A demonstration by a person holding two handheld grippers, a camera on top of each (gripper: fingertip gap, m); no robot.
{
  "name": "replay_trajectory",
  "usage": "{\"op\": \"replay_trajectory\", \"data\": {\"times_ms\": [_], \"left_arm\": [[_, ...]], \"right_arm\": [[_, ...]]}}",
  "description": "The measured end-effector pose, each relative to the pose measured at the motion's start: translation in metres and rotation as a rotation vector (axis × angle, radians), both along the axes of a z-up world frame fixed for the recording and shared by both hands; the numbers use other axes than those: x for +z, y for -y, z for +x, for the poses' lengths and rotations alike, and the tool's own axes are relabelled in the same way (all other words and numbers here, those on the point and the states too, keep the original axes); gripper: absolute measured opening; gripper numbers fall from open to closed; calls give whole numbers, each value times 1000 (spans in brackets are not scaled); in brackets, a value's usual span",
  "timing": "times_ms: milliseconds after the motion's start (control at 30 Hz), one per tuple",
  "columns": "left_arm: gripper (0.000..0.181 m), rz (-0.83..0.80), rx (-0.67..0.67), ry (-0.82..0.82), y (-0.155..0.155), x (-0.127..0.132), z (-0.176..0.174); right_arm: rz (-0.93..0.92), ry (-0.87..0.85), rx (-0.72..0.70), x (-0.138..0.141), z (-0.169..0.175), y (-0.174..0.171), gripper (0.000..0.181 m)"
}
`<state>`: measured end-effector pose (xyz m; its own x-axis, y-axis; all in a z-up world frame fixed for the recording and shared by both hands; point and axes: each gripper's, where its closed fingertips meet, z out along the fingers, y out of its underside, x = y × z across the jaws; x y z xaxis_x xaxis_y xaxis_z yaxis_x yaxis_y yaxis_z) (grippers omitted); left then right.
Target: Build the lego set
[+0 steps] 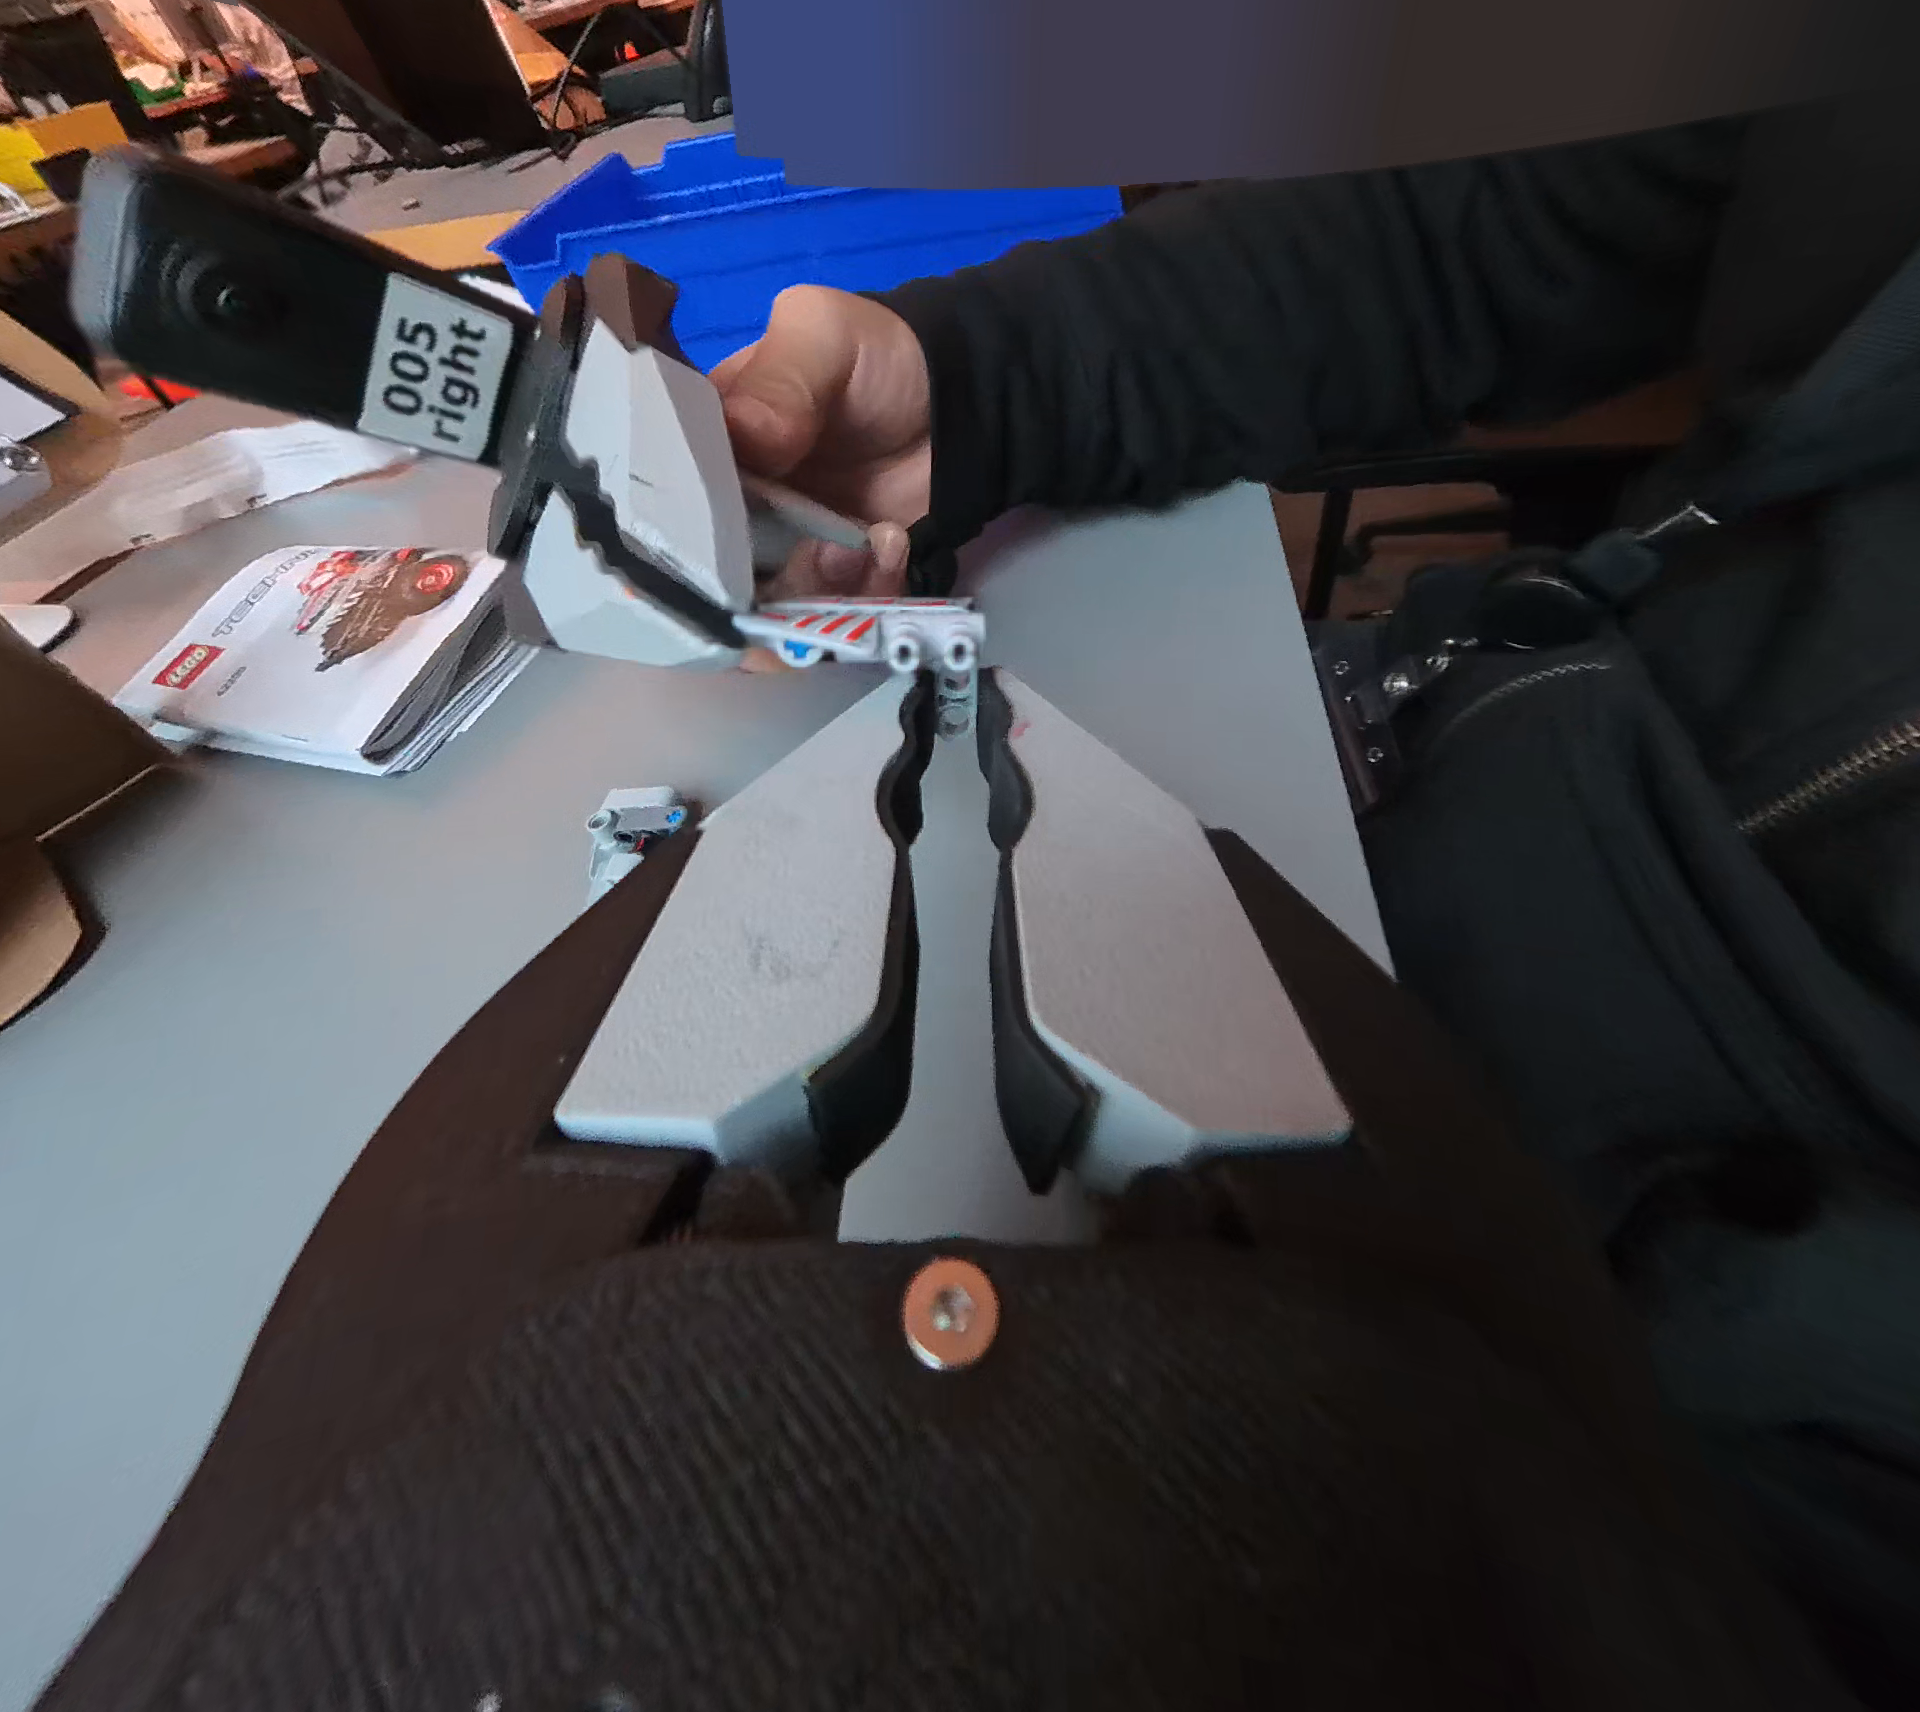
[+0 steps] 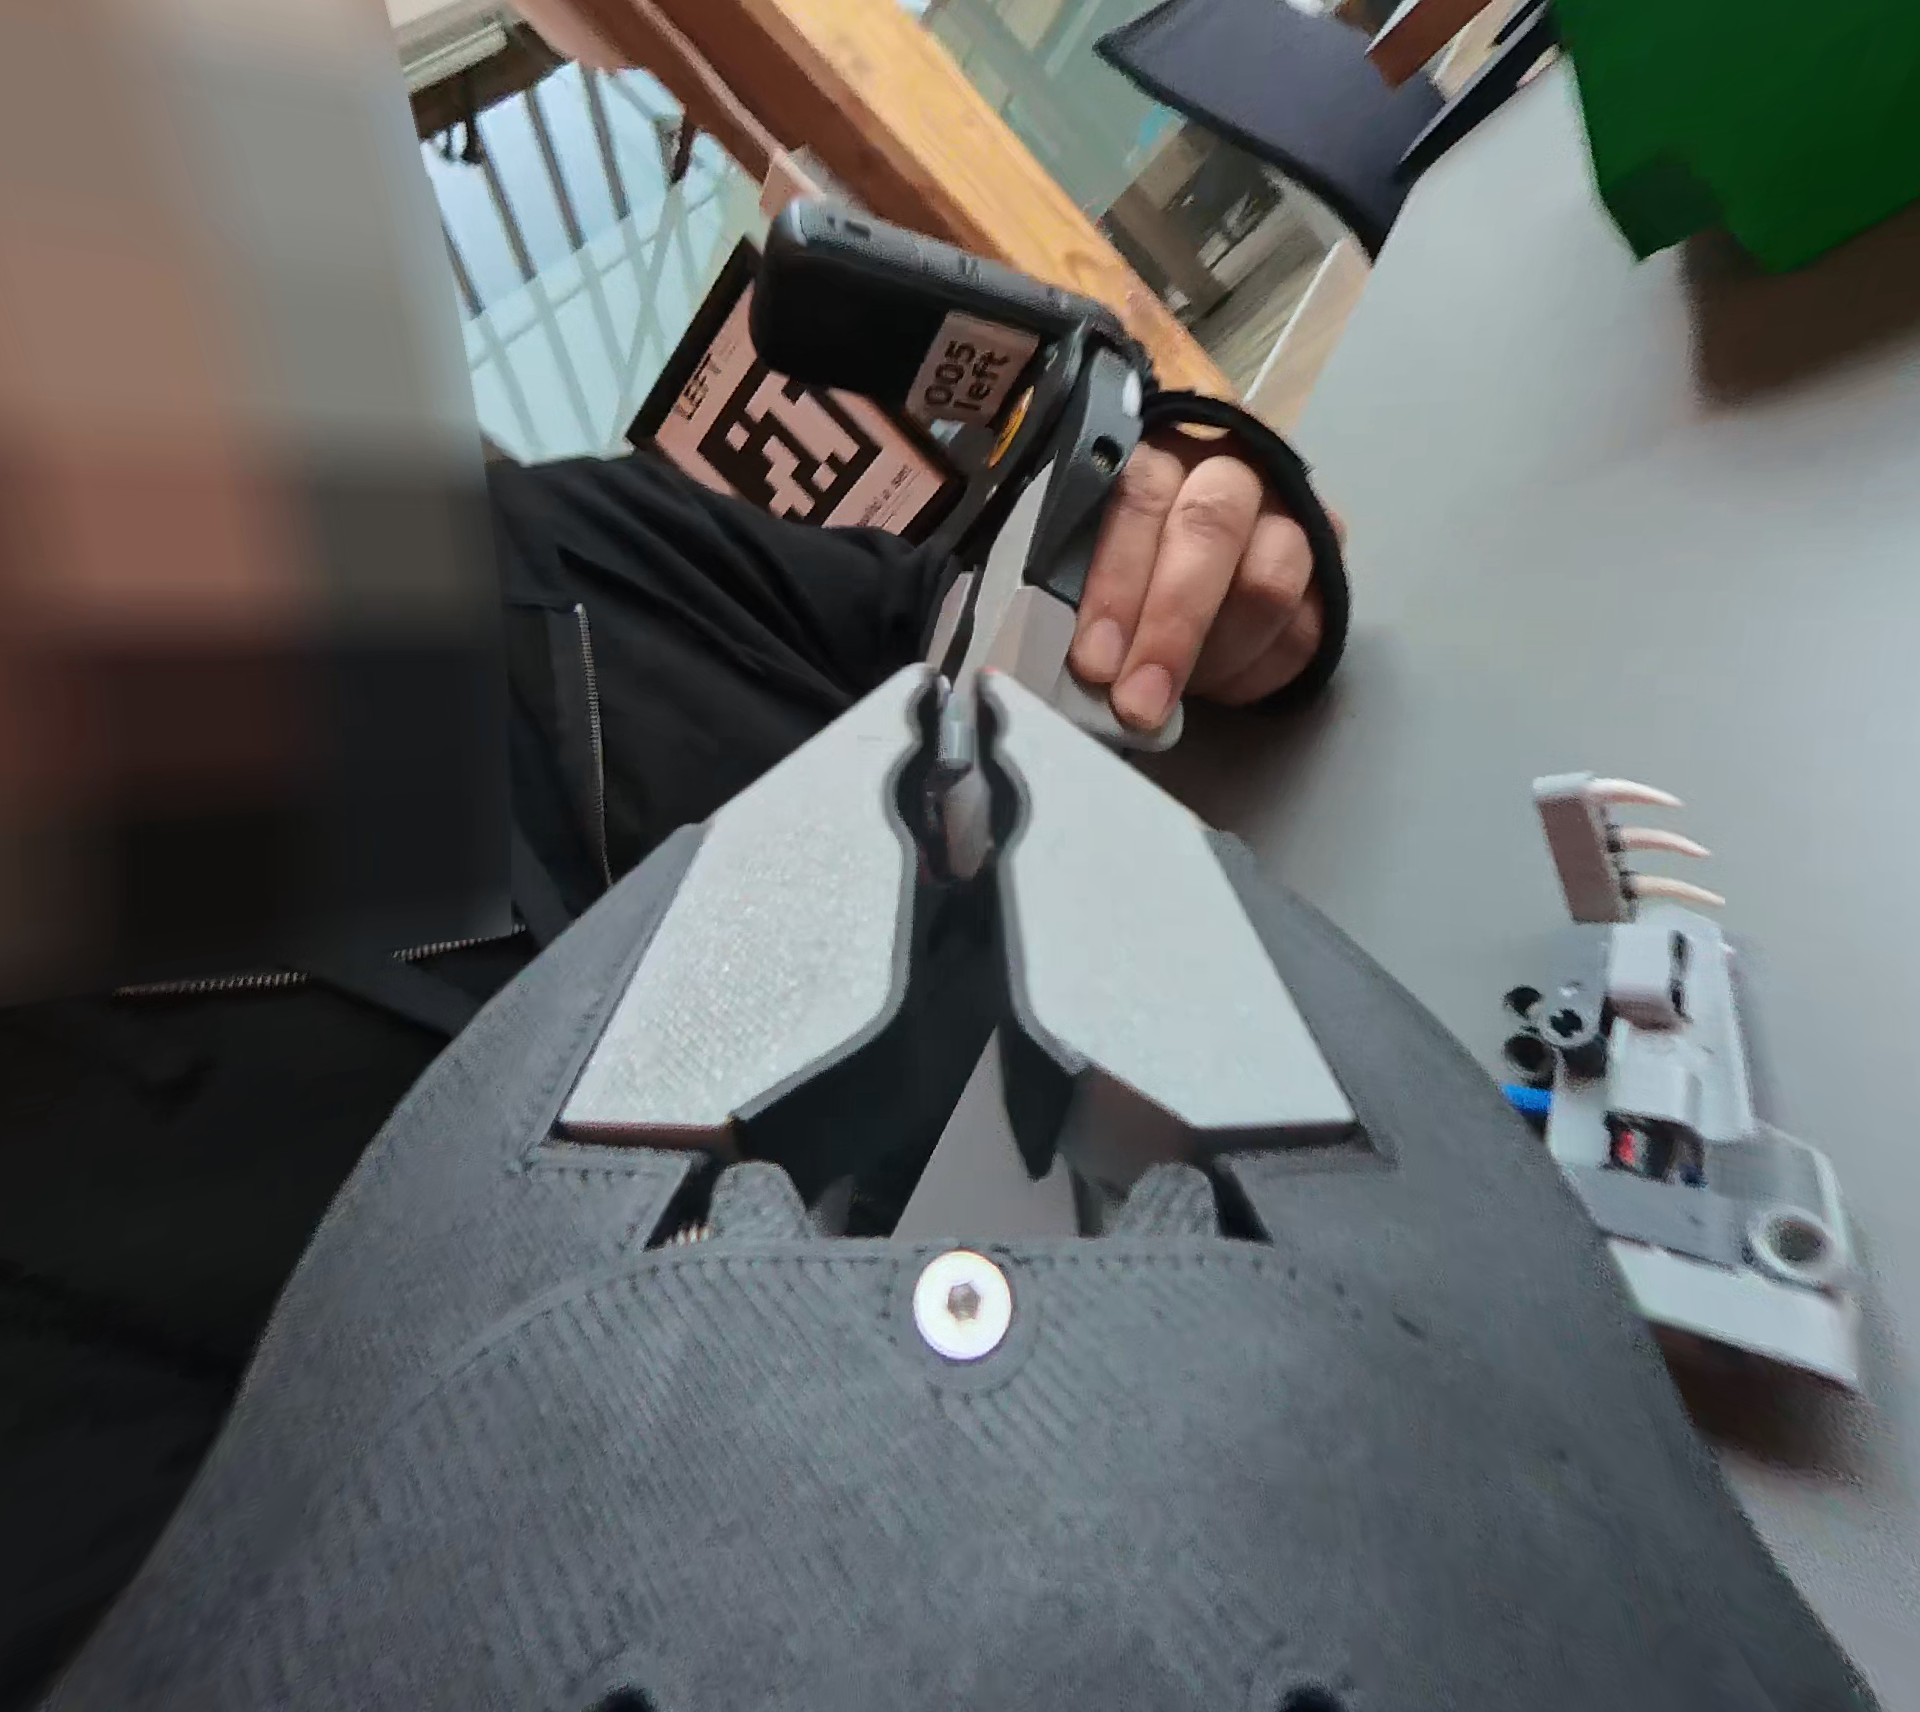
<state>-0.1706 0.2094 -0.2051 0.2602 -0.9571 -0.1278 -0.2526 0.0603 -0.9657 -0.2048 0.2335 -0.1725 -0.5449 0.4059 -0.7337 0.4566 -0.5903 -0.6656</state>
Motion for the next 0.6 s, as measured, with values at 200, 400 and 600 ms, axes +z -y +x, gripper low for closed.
{"op": "replay_trajectory", "data": {"times_ms": [200,400,600], "left_arm": [[5,60,88,43,-10,8,-6],[6,122,93,12,-9,7,3],[26,-42,83,35,-10,5,-6]], "right_arm": [[99,15,-118,6,13,-8,35],[50,6,-42,1,9,13,8],[232,6,-138,1,14,7,4]]}}
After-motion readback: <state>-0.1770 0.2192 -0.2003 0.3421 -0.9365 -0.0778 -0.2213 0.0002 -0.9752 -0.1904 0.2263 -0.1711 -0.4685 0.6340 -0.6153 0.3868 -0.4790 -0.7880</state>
